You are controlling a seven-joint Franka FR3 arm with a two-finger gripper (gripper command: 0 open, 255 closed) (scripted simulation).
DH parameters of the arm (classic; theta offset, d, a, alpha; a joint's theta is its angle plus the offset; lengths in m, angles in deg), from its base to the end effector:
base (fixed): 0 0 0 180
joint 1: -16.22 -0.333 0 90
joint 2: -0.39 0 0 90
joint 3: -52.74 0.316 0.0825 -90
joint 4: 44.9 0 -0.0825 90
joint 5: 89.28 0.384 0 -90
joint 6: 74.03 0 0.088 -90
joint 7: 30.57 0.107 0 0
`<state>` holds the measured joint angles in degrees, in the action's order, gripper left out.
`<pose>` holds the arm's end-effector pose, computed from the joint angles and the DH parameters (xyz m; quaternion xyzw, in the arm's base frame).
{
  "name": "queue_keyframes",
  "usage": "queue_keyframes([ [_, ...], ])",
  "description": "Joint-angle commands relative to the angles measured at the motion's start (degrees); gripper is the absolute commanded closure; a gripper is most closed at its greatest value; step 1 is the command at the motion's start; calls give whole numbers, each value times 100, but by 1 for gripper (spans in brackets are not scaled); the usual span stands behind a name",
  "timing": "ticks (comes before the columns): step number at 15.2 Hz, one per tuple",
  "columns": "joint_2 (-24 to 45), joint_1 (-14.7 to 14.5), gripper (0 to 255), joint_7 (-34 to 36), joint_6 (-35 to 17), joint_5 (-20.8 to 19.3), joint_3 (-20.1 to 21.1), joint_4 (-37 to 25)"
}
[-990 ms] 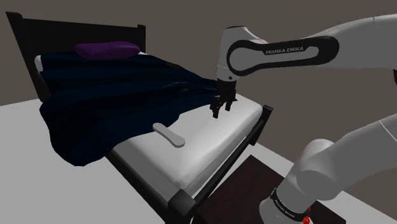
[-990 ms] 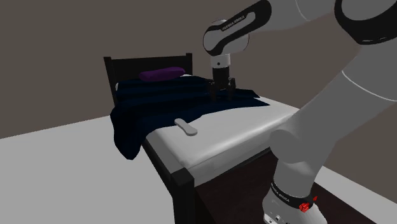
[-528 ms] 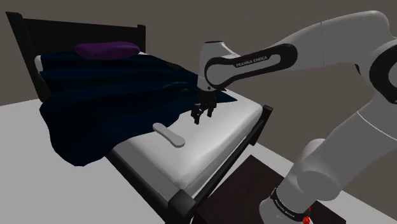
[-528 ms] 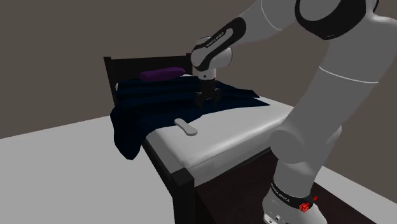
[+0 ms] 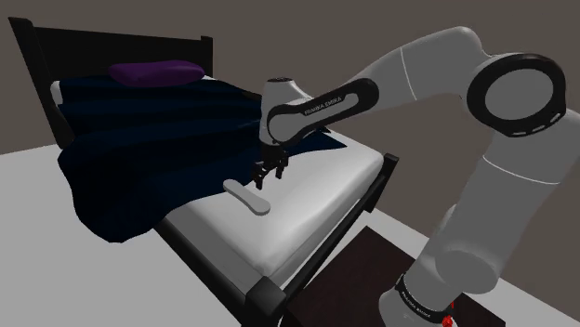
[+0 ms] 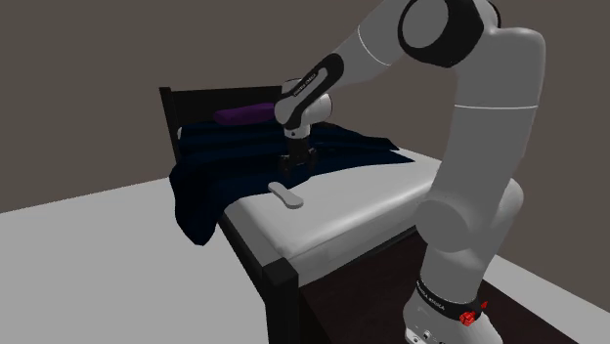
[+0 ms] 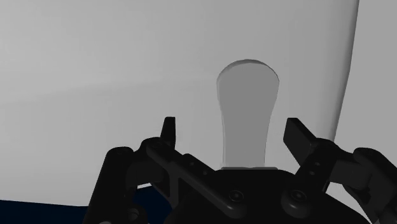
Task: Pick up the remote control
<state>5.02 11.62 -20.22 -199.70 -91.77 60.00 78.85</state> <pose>0.5317 0.1096 0.3569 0.9993 0.0262 -0.0205 0.0165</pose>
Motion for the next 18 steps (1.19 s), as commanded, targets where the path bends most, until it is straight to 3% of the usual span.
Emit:
queue_keyframes([
  [1, 433, -39, 0, 67, -142, -59, 23, -345],
  [6, 1444, -184, 0, 242, -412, -212, 52, -1199],
  [15, 1807, -211, 0, 301, -886, -292, 13, -1084],
  [16, 1794, -209, 255, 300, -893, -291, 14, -1064],
  [18, 1783, -209, 255, 300, -892, -289, 15, -1055],
])
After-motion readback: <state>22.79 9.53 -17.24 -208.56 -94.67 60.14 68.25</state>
